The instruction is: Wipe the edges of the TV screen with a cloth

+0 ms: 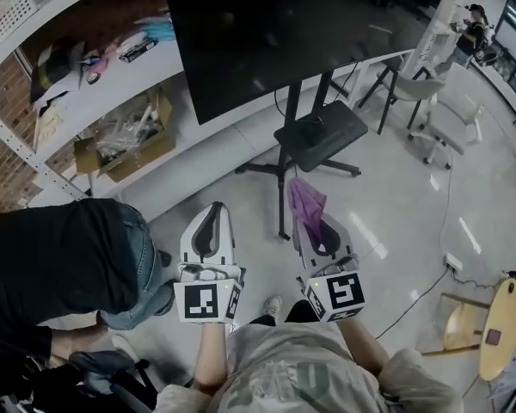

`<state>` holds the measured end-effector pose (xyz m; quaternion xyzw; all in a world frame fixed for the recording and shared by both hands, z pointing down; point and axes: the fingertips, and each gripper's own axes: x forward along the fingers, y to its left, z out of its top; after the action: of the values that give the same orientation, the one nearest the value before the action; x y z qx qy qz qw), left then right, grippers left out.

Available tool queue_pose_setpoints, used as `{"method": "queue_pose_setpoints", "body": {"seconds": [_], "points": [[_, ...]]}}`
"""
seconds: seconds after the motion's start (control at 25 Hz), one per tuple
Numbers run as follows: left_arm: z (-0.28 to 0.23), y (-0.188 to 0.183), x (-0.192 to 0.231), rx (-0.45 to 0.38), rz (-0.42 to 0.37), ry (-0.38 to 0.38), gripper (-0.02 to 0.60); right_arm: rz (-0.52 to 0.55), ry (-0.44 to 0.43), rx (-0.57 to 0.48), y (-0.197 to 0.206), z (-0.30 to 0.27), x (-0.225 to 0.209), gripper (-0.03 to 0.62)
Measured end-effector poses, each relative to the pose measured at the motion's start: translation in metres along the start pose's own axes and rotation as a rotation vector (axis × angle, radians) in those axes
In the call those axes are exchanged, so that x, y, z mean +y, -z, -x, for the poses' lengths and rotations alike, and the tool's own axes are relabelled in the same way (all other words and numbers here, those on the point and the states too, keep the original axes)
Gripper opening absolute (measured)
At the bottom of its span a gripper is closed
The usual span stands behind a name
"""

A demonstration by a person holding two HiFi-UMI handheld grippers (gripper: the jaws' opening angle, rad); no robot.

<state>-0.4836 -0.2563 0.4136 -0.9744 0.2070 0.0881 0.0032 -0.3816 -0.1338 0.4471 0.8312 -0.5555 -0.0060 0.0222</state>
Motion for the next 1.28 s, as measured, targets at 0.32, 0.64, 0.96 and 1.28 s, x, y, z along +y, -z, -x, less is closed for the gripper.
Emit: {"method": "queue_pose_setpoints", "body": {"seconds": [0.32,0.64,0.96,1.28], "points": [[-0.048,0.031,0.037,0.055,0.013,-0.090,0.015,0.085,-0.177,0.007,-0.006,-0.069,0.021,0.061],[-0.104,0.035,0.068,0.061,-0.027,-0.227,0.015,0.012,-0.335,-0.021,-0.008,-0.145,-0.005,0.061],[-0.142,0.027,0.097,0.062,-0.085,-0.361,0.015,-0.016,-0.406,-0.018,-0.007,-0.208,-0.036,0.061],[-0.143,0.024,0.131,0.043,-0.090,-0.387,0.015,0.030,-0.527,-0.019,-0.007,-0.246,0.018,0.061]]}}
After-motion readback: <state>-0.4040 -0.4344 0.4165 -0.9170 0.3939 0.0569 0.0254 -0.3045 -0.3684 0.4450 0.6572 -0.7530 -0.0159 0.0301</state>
